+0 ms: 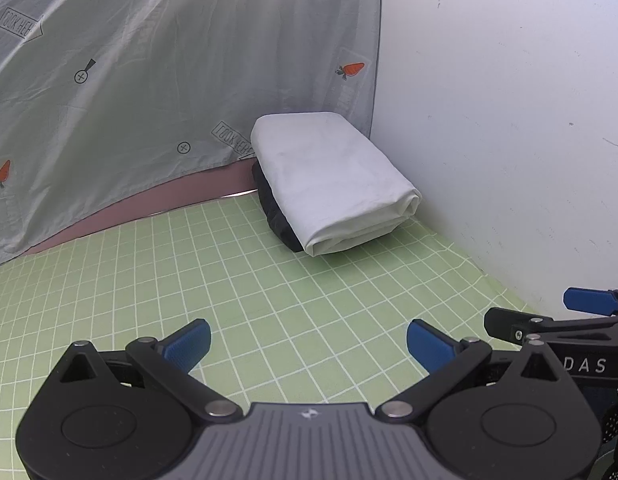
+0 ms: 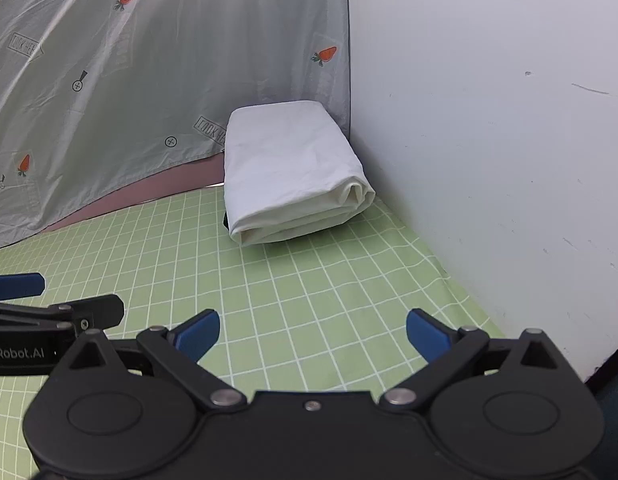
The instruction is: Fold clothes
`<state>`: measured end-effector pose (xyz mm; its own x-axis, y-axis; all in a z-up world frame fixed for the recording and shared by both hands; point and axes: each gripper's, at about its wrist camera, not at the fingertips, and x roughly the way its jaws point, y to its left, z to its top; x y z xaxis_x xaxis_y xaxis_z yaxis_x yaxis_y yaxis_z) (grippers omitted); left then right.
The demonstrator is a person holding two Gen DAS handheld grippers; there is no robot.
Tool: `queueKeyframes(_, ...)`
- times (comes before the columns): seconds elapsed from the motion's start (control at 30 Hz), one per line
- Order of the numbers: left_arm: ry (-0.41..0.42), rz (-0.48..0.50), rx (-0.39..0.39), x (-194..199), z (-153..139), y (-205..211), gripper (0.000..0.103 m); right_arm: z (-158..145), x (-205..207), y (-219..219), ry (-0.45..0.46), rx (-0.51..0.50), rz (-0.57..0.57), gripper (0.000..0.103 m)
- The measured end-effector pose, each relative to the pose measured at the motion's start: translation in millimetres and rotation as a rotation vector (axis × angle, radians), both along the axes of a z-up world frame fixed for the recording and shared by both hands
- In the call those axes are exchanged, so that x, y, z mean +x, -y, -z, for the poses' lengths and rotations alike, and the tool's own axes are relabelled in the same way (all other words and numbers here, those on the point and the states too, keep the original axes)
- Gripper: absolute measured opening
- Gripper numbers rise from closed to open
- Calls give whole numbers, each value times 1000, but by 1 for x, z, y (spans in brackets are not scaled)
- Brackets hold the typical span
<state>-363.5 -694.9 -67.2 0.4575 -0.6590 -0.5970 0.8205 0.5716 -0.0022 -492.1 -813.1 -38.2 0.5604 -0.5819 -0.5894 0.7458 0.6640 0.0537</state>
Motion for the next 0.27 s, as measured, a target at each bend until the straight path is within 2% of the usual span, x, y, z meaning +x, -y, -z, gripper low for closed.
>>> queueKeyframes(0.27,14,-3,-8,-14,0,-11,103,-2,-10,-8,14,-6,0,101)
